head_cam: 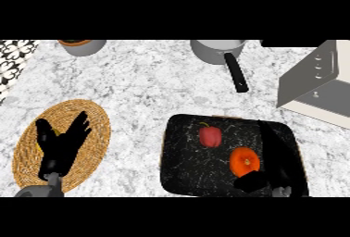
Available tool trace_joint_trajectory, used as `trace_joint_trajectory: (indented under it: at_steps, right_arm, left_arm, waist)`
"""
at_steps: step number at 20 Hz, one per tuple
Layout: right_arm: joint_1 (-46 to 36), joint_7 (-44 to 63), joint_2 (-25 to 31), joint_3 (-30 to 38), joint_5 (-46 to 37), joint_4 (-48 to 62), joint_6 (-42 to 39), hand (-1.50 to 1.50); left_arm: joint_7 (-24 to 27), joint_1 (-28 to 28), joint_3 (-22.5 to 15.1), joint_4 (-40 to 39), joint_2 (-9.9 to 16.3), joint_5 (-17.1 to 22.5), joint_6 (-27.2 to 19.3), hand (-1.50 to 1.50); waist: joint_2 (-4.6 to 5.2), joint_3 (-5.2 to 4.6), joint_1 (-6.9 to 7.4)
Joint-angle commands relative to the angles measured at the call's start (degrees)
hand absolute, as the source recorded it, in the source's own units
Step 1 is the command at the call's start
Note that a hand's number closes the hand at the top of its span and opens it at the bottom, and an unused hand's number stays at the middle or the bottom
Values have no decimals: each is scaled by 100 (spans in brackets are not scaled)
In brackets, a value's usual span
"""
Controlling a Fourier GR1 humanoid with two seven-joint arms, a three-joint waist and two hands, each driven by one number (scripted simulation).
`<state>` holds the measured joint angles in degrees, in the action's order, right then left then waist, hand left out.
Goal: Pick the squash from the tray and place it in the tiered shelf
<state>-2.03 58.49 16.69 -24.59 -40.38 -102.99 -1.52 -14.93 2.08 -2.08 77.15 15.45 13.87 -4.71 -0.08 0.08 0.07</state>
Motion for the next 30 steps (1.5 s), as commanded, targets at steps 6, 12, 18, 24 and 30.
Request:
trace_joint_trajectory:
  at_steps: [6, 12, 18, 24, 30]
  right_arm:
    - [-318, -611, -618, 444, -431, 903, 273, -150]
    - [-187, -1059, -933, 427, -813, 1307, 524, -150]
    - [-30, -1576, -443, -246, -540, 1440, -645, 150]
    - [-390, -1791, -953, 115, -475, 1576, -349, 150]
    - [512, -2325, -623, -297, -954, 414, 173, 150]
  left_arm:
    - [257, 154, 170, -486, -237, -330, 198, 0]
    - [73, -88, 274, -50, -327, -409, 259, 0]
    - [11, 125, 326, -236, -296, -447, 186, 0]
    - [-254, 52, 388, 114, -279, -451, 250, 0]
    - [-110, 70, 532, -66, -307, -413, 396, 0]
  waist:
    - [11, -8, -5]
    - [7, -7, 4]
    - [14, -8, 0]
    - [7, -7, 11]
    - [-1, -8, -37]
